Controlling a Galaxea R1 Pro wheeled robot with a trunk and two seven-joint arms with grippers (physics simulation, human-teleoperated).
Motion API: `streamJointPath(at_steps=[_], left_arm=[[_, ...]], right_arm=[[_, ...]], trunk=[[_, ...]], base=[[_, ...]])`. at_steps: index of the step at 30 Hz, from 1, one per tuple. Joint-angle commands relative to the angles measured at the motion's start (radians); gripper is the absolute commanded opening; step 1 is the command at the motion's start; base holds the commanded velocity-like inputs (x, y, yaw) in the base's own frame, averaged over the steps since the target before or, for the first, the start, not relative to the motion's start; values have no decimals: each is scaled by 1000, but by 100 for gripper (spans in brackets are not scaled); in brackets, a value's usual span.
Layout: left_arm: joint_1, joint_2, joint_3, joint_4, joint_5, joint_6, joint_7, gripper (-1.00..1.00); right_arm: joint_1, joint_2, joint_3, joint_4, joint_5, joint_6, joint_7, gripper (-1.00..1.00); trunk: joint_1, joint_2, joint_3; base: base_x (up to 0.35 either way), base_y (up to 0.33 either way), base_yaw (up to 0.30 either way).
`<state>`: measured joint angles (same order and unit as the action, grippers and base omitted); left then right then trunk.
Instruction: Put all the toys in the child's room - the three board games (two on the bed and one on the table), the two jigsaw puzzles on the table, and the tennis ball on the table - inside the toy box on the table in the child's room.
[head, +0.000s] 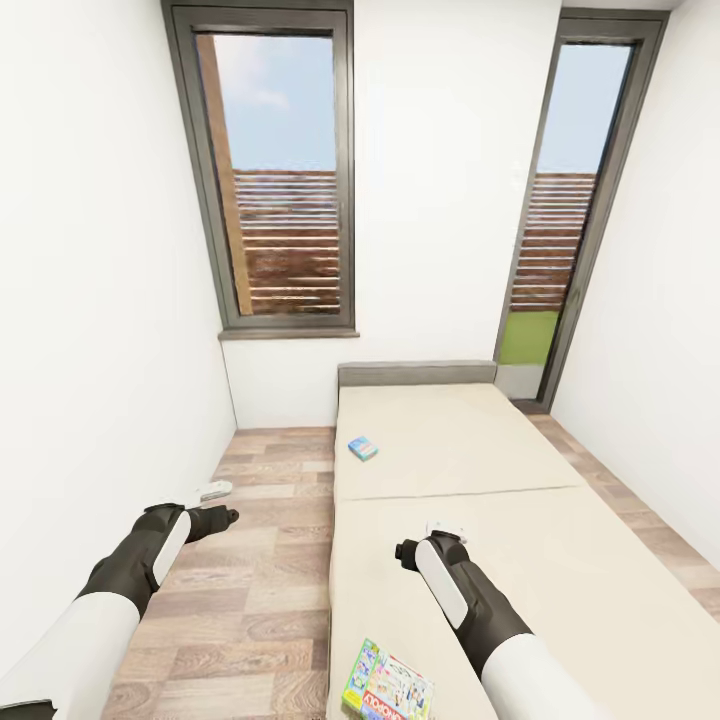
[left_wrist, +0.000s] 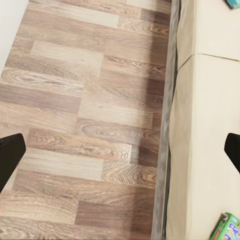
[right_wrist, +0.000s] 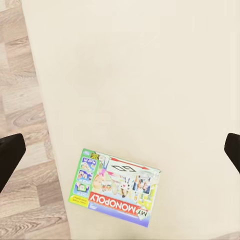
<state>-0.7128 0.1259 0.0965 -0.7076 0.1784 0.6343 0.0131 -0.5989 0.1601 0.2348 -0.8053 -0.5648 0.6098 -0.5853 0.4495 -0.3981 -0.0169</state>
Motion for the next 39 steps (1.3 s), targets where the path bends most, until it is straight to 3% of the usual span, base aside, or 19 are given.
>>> streamJointPath(at_steps=[1, 10, 13, 15, 18, 23, 26, 31, 39], left_arm=[[-1, 0, 2, -1, 7, 5, 1, 100], [-1, 6, 3, -24, 9, 22, -8, 100], [-1, 15, 7, -46, 11, 62, -53, 100], [0, 31, 9, -57, 13, 87, -111, 100], [0, 73, 12, -65, 16, 136, -265, 100], [1, 122, 20, -66, 11, 210, -586, 100], [2, 138, 22, -58, 8, 209, -665, 100], [2, 173, 32, -61, 12, 207, -705, 100], [1, 182, 34, -64, 13, 208, -712, 100]], right_arm=[[-1, -1, 3, -1, -10, 1, -10, 100], [-1, -5, 3, 0, -11, 1, -10, 100], [-1, -5, 3, 0, -12, 1, -9, 100], [-1, -5, 3, 0, -11, 1, -6, 100], [-1, -7, 3, -1, -9, 1, 2, 100], [-1, -12, 2, -1, -13, 2, 14, 100], [-1, -14, 2, -1, -16, 2, 15, 100], [-1, -14, 3, 0, -18, 2, 16, 100], [-1, -13, 3, 0, -17, 1, 16, 100]], trunk=[[1, -2, -3], [1, -2, -18], [1, -2, -23], [1, -2, -27], [1, -2, -31], [1, -2, -40], [1, -2, -45], [1, -2, -53], [1, -2, -66]], base=[[0, 0, 0], [0, 0, 0], [0, 0, 0], [0, 0, 0], [0, 0, 0], [0, 0, 0], [0, 0, 0], [0, 0, 0], [0, 0, 0]])
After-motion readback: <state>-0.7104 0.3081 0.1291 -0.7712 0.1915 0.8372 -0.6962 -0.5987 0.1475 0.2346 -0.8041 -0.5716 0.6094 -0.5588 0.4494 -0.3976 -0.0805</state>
